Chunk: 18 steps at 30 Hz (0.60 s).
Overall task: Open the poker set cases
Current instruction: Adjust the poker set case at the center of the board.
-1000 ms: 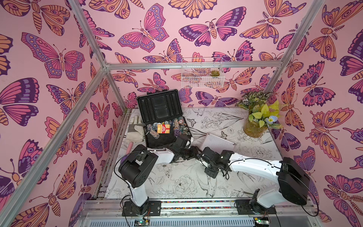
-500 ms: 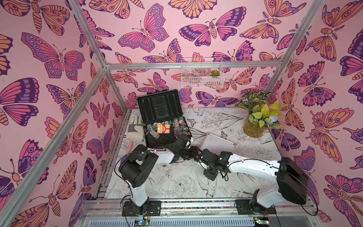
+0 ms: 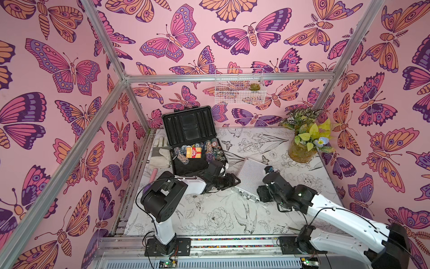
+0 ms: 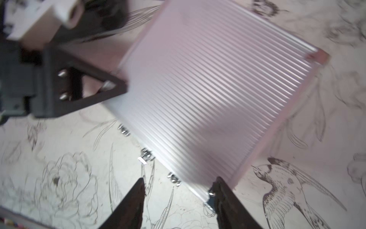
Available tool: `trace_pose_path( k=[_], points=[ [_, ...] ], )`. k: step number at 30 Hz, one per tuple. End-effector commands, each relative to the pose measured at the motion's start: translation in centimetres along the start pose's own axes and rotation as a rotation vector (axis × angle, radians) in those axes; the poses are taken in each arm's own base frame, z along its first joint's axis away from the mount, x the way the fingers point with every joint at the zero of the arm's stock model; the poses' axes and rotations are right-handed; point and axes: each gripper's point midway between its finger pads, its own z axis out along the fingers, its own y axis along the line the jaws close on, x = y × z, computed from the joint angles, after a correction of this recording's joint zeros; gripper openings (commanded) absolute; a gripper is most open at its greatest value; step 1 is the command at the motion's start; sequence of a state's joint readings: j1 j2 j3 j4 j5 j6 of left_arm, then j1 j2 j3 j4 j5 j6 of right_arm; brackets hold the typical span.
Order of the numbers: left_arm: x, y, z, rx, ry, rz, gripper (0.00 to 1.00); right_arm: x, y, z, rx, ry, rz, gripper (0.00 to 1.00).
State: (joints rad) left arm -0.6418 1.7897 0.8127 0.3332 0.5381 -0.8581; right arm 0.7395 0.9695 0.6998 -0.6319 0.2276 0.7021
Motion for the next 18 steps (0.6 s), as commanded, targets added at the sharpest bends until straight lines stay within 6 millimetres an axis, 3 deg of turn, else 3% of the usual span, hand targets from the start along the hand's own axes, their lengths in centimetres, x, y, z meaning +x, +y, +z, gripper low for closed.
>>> trace_pose_path(
  k=[1,3,7,12,18],
  points=[
    [1.8,1.7,-0.2,-0.047,0.057,-0.046,0.64,1.1,-3.2,0.4,0.045,0.022,0.225,0.64],
    [1.7,1.4,-0.2,-0.038,0.061,-0.046,0.63,1.3,-3.5,0.8,0.015,0.026,0.264,0.67],
    [1.7,0.9,-0.1,-0.021,0.074,-0.049,0.62,1.4,-2.1,2.0,-0.090,0.080,0.296,0.68],
    [2.0,0.6,-0.2,-0.009,0.087,-0.054,0.61,1.6,-0.2,3.2,-0.147,0.155,0.261,0.67],
    [2.4,0.7,-0.4,-0.008,0.096,-0.061,0.60,1.3,0.0,3.9,-0.164,0.164,0.244,0.61]
  ],
)
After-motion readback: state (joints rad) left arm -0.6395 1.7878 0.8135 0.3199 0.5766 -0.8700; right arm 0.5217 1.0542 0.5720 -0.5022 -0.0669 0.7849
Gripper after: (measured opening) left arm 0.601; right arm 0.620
